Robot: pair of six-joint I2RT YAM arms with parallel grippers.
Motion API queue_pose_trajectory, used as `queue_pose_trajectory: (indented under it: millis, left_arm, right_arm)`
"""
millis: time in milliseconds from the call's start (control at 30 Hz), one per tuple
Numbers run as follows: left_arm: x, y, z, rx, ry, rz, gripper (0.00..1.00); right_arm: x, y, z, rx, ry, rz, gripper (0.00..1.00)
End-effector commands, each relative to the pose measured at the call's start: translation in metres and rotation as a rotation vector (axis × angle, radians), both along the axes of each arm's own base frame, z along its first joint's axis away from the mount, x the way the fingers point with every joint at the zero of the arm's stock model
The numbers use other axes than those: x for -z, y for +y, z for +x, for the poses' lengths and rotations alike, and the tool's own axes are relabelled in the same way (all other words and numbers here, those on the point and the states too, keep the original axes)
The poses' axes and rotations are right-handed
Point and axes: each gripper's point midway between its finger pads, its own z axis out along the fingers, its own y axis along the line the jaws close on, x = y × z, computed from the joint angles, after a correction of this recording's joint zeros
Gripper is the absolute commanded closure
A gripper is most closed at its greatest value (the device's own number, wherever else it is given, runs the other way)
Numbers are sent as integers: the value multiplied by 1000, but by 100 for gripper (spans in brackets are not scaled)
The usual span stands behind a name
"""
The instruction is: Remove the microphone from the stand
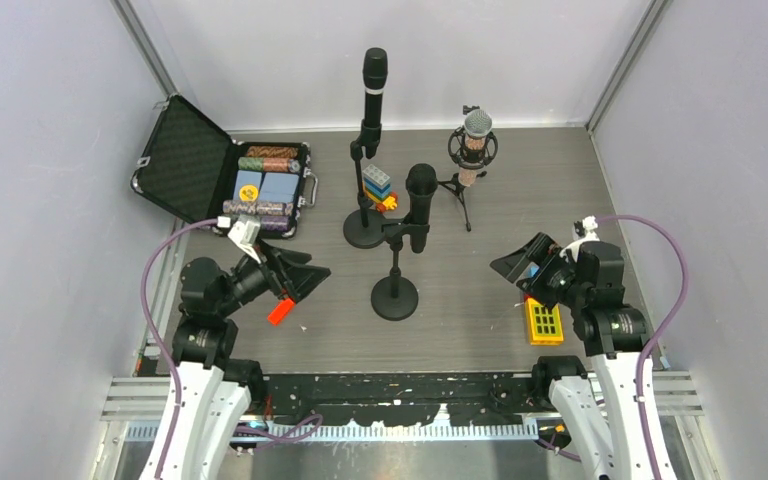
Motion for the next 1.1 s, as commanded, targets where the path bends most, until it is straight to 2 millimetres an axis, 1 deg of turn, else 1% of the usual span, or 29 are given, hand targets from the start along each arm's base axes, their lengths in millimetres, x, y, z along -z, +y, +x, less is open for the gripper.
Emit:
queue_pose_trajectory:
  millis: [0, 67, 167, 267, 300, 367, 400, 500, 633, 733, 900, 1000, 1067]
  left_arm:
    - [-43, -16, 1, 112, -163, -50, 20]
    - [-41, -21, 8, 120, -164, -28, 21]
    - [-32, -36, 15, 138, -179, 40, 23]
    - [-23, -62, 17, 162, -238, 126, 24]
    - [-22, -71, 16, 171, -262, 153, 25]
    - [-16, -91, 11, 203, -300, 197, 25]
    - [-14, -96, 13, 203, -314, 208, 24]
    - [-9, -105, 25, 177, -333, 214, 25]
    - [-4, -119, 40, 178, -338, 244, 29]
    - [-10, -124, 50, 162, -364, 245, 30]
    - [-13, -134, 60, 168, -415, 233, 32]
    - [-12, -142, 59, 201, -415, 218, 34]
    - [-11, -146, 57, 224, -406, 209, 38]
  right_arm:
    - [15, 6, 3, -56, 14, 0, 11]
    - [19, 7, 6, -63, 20, 7, 12]
    - [21, 11, 15, -87, 17, 20, 13]
    - [23, 14, 22, -107, 19, 25, 14]
    - [26, 14, 23, -108, 33, 26, 15]
    - [31, 20, 22, -136, 40, 14, 15]
    - [31, 20, 23, -136, 36, 9, 15]
    - [33, 19, 23, -125, 28, -3, 15]
    - [32, 24, 21, -141, 13, 24, 15]
    - [32, 27, 19, -155, 13, 29, 15]
    - [30, 28, 17, -155, 5, 24, 15]
    - [30, 27, 18, -150, 7, 21, 16]
    - [31, 27, 17, -151, 16, 23, 16]
